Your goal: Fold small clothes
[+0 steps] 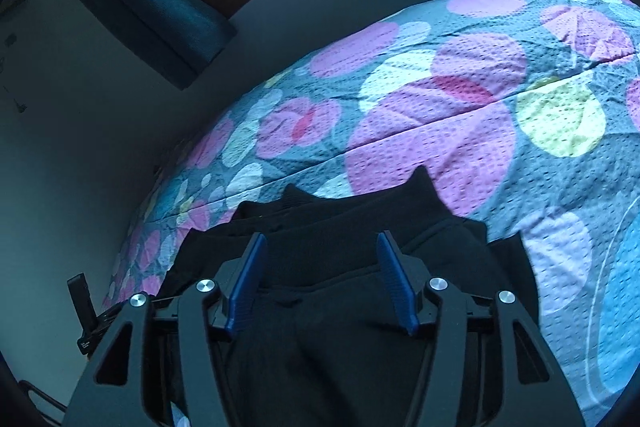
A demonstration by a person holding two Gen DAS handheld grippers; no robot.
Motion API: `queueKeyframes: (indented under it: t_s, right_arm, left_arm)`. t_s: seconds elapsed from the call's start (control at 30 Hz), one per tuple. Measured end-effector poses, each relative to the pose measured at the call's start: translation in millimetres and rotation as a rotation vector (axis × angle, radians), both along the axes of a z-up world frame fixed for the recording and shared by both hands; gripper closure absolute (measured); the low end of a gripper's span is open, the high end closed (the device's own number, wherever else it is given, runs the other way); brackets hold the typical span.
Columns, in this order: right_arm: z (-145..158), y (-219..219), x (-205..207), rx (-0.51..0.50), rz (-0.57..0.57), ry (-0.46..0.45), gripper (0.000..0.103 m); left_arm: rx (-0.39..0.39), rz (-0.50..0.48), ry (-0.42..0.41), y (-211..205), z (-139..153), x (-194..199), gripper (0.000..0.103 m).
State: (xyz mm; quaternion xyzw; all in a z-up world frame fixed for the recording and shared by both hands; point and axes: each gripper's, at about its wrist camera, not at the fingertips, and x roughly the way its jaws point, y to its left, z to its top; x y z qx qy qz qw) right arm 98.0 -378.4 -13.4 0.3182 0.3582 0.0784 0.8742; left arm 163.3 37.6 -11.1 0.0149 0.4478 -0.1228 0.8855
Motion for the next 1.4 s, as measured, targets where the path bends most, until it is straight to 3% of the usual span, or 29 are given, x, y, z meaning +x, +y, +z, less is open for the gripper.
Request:
queueKeyframes:
  t_s: [0.2, 0.43, 0.57, 0.6, 0.63, 0.73, 0.83, 0.93, 1.13, 1.27, 1.4]
  right_arm:
    - [-4.4, 54.2, 9.4, 0.092, 0.111, 0.016, 0.040]
    - [-20.0, 103.0, 34.7, 0.150, 0.214, 0.070, 0.040]
    - [-23.3, 118.0, 53.7, 0.157, 0.222, 0.078, 0.039]
    - [-24.6, 119.0, 58.5, 0.147, 0.213, 0.083, 0.039]
    - [-27.7, 120.2, 64.6, 0.136, 0.203, 0.095, 0.031]
    - [-53.8, 123.1, 85.6, 0.119, 0.186, 0.212, 0.026]
    - [-52.4, 125.5, 87.5, 0.141, 0.182, 0.187, 0.018]
    - [-51.7, 133.2, 88.8, 0.074, 0.210, 0.176, 0.017]
    - [-55.1, 130.3, 86.2, 0.090, 0.204, 0.137, 0.017]
    - [-53.5, 128.5, 84.1, 0.079, 0.204, 0.120, 0.017]
    - [-53.3, 126.1, 81.5, 0.089, 0.196, 0.108, 0.017]
  left_arm:
    - [-0.070, 0.040, 0.008, 33.6, -2.6, -23.4, 0.018]
    - [-0.095, 0.077, 0.027, 60.7, -16.3, -29.9, 0.015]
    - [-0.189, 0.089, 0.093, 72.0, -28.7, -21.5, 0.015]
    - [-0.211, 0.085, 0.104, 73.1, -30.6, -18.4, 0.015]
    - [-0.220, 0.080, 0.107, 72.6, -31.5, -16.7, 0.015]
    - [-0.226, 0.045, 0.114, 66.4, -33.1, -6.3, 0.015]
    - [-0.238, 0.007, 0.136, 58.0, -35.8, 7.7, 0.014]
    - [-0.237, -0.030, 0.142, 49.0, -36.9, 20.9, 0.013]
    - [-0.264, -0.109, 0.167, 34.3, -40.0, 46.5, 0.013]
    - [-0.228, -0.253, 0.191, 23.0, -42.0, 62.8, 0.013]
    - [-0.296, -0.299, 0.206, 27.9, -42.1, 73.6, 0.013]
